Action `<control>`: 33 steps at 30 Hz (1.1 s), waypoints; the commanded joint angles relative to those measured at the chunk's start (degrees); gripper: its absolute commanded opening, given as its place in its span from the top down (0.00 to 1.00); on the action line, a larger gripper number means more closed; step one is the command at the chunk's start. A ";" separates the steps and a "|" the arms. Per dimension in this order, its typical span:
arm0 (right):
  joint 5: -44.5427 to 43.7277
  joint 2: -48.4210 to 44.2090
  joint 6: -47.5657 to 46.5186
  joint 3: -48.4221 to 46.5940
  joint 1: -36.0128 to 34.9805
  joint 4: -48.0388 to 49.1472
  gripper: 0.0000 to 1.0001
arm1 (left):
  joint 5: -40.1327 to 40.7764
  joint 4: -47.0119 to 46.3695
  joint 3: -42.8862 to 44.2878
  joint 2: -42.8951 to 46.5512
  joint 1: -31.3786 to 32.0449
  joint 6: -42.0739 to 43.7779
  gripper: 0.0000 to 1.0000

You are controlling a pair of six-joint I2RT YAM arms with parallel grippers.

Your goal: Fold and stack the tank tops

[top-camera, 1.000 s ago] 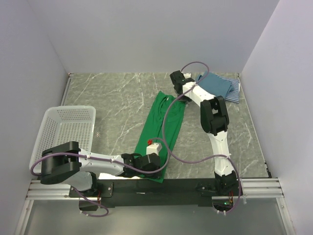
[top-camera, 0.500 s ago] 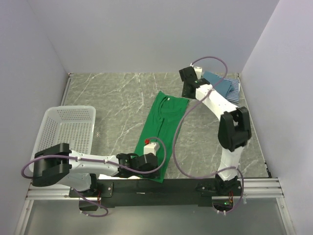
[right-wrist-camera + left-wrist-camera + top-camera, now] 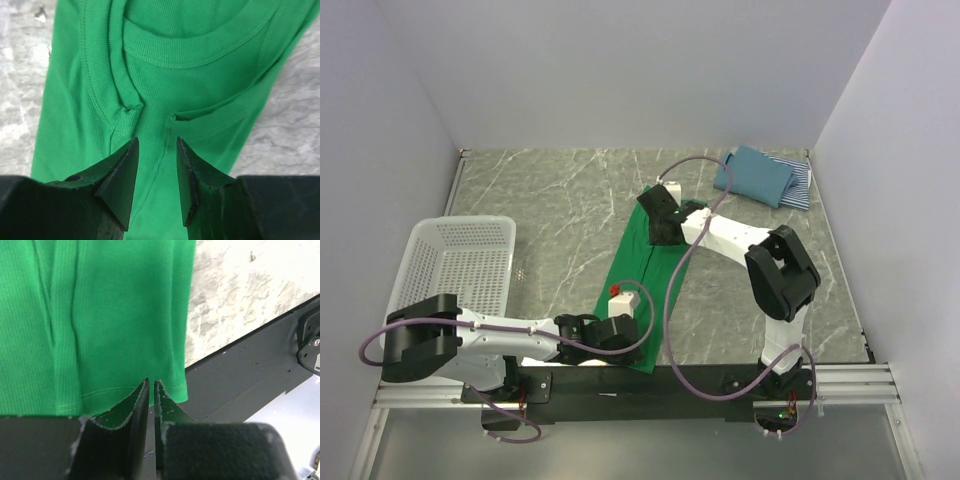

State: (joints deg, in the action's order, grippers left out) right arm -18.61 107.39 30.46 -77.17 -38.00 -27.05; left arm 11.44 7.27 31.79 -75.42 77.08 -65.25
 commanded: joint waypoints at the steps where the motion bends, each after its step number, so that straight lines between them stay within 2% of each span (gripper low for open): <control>1: -4.14 2.29 1.89 -2.19 -0.23 0.77 0.57 | 0.95 -0.15 -0.59 1.94 0.35 -0.93 0.85; 11: -6.96 5.37 1.71 -2.73 -0.85 -0.37 0.61 | 0.34 -1.38 -1.12 0.98 0.27 -0.84 0.86; 17: -7.40 5.28 1.45 -2.73 -0.94 -0.37 0.79 | 0.25 -1.47 -1.38 0.97 0.27 -1.01 0.86; 21: -8.11 4.76 1.53 -3.34 -0.85 -0.99 1.00 | 0.25 -1.73 -1.73 0.97 0.27 -1.10 0.86; 32: -8.11 2.73 1.27 -5.27 -1.20 -2.04 1.00 | 0.16 -2.17 -2.26 0.97 0.27 -1.37 0.86; 33: -8.19 3.17 1.27 -5.62 -1.20 -2.39 0.90 | 0.07 -2.17 -2.17 0.89 0.27 -1.37 0.87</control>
State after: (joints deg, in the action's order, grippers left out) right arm -24.77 112.51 31.79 -79.61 -38.68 -28.64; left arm 11.42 6.70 30.11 -74.72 77.08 -65.84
